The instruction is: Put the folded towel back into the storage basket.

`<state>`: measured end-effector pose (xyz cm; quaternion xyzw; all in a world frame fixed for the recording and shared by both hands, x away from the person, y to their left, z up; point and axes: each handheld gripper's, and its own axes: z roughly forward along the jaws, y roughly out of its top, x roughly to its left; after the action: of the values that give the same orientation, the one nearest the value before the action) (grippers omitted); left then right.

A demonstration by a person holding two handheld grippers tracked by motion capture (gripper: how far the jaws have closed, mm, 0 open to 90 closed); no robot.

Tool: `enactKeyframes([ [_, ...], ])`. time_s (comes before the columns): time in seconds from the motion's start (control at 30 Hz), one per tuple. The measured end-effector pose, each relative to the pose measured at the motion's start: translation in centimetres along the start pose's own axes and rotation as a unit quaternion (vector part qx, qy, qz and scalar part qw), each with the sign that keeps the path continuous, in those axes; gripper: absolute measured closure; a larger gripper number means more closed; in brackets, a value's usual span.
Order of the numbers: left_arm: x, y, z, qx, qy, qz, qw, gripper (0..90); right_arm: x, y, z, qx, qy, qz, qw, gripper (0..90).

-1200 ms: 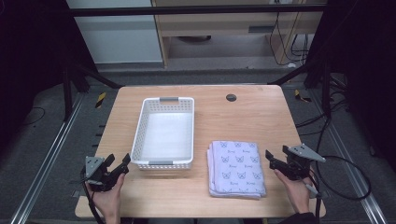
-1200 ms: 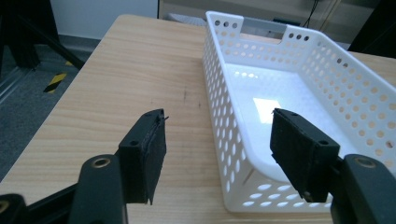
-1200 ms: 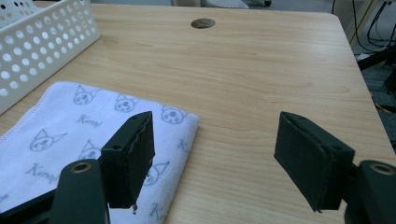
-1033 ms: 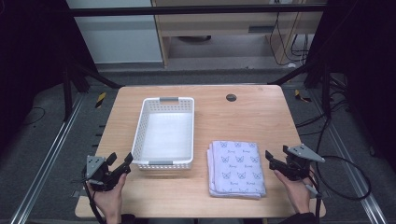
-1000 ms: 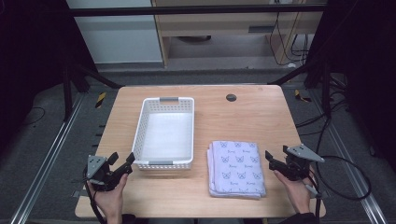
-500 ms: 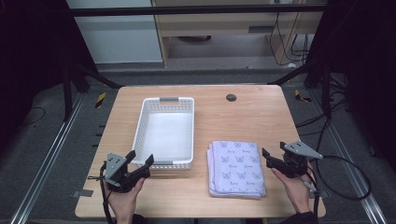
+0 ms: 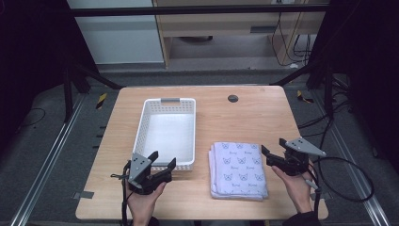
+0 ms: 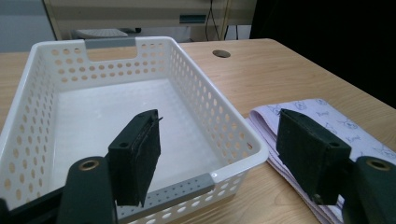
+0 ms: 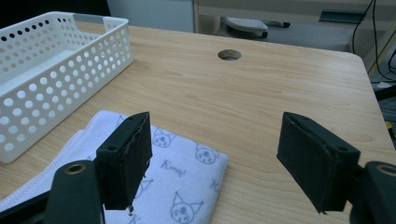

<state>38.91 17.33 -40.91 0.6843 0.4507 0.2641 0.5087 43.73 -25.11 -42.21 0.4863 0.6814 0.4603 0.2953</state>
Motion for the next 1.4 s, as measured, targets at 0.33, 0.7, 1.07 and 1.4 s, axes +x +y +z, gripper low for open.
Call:
enactKeyframes([
  [0.33,-1.6,0.6,0.5,0.004,-0.017,0.016,0.9997,30.5,0.6,1.3,0.0,-0.004,0.011,-0.001,0.9999,26.4],
  [0.7,-4.0,0.4,2.2,0.026,-0.046,0.036,0.9979,32.0,1.4,1.6,0.6,0.001,0.023,-0.002,0.9997,26.6],
  [1.07,-6.6,-0.3,3.7,0.045,-0.073,0.056,0.9948,32.7,1.0,1.2,0.4,0.008,0.023,-0.003,0.9997,26.0],
  [1.4,-8.3,-1.2,4.9,0.064,-0.086,0.063,0.9923,33.9,0.4,0.7,0.4,0.014,0.019,-0.002,0.9997,25.5],
])
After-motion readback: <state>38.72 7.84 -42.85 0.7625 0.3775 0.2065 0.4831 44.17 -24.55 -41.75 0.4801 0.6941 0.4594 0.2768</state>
